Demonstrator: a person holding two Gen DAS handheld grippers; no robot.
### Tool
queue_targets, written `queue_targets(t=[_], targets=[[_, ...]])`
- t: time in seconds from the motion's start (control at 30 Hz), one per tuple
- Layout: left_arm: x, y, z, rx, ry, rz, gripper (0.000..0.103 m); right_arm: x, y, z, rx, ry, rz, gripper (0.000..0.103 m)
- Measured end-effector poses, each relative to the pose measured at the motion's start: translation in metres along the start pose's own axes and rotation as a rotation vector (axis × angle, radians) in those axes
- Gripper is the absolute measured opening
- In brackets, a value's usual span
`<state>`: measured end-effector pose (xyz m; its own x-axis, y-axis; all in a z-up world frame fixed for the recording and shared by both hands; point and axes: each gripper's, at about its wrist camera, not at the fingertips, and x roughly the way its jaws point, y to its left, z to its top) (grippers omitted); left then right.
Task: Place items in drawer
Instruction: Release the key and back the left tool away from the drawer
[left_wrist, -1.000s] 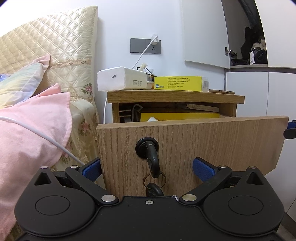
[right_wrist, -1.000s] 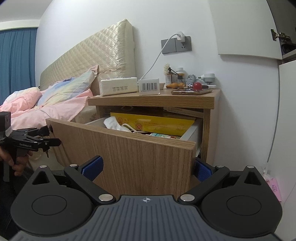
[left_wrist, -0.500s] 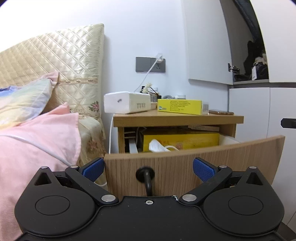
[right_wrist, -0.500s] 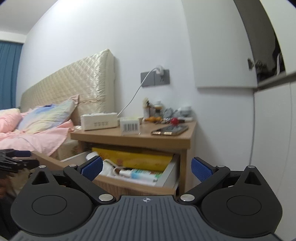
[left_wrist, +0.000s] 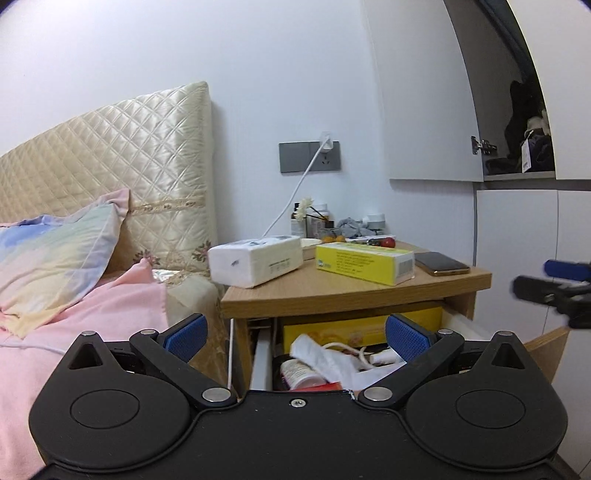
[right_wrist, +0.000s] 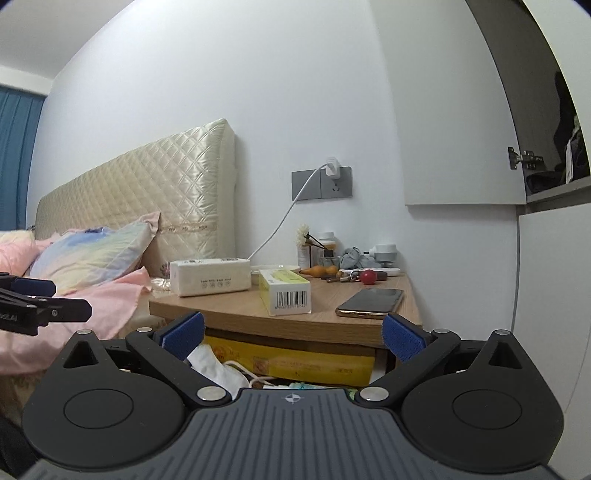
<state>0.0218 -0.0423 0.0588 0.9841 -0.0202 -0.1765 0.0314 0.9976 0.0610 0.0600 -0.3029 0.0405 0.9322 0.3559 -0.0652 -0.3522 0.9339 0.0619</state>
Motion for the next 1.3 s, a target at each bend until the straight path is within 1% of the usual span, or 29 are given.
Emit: queue_targets(t=[0.07,0.13,0.23,0.43,0.53,0.6,0.7,0.8,1.03,1.1,1.2,1.3], targets=[[-0.003,-0.006,0.008,-0.017,0.000,-0.001,0.102,0.004,0.000,0.001,0.019,-0.009,-0.005,0.103],[-0.009,-0.010,0.017,-0.039,-0.009,-0.018,0.102,0.008,0.000,0.002,0.037,-0.018,-0.010,0.103],[-0.019,-0.012,0.029,-0.080,-0.024,-0.039,0.102,0.009,0.003,0.002,0.028,-0.045,-0.020,0.103],[-0.028,-0.007,0.035,-0.119,-0.026,-0.049,0.102,0.015,0.002,0.001,0.045,-0.056,-0.031,0.103],[-0.031,-0.011,0.031,-0.097,-0.033,-0.075,0.102,0.016,0.003,0.001,0.048,-0.060,-0.043,0.103],[-0.028,-0.015,0.028,-0.077,-0.014,-0.096,0.102,0.016,0.003,0.001,0.050,-0.066,-0.055,0.103],[-0.024,-0.017,0.023,-0.079,0.009,-0.107,0.102,0.014,0.002,0.001,0.054,-0.072,-0.063,0.103],[-0.024,-0.018,0.021,-0.073,0.013,-0.108,0.102,0.013,0.000,0.001,0.060,-0.068,-0.072,0.103],[-0.020,-0.020,0.019,-0.064,0.002,-0.053,0.102,0.011,-0.001,0.001,0.067,-0.059,-0.084,0.103],[-0.019,-0.019,0.018,-0.054,-0.015,-0.021,0.102,0.009,0.000,0.002,0.063,-0.067,-0.089,0.103],[-0.012,-0.015,0.015,-0.046,-0.023,0.004,0.102,0.008,0.001,0.003,0.074,-0.058,-0.103,0.103],[-0.006,-0.014,0.007,-0.017,-0.081,0.043,0.102,0.008,0.003,0.004,0.084,-0.047,-0.117,0.103]])
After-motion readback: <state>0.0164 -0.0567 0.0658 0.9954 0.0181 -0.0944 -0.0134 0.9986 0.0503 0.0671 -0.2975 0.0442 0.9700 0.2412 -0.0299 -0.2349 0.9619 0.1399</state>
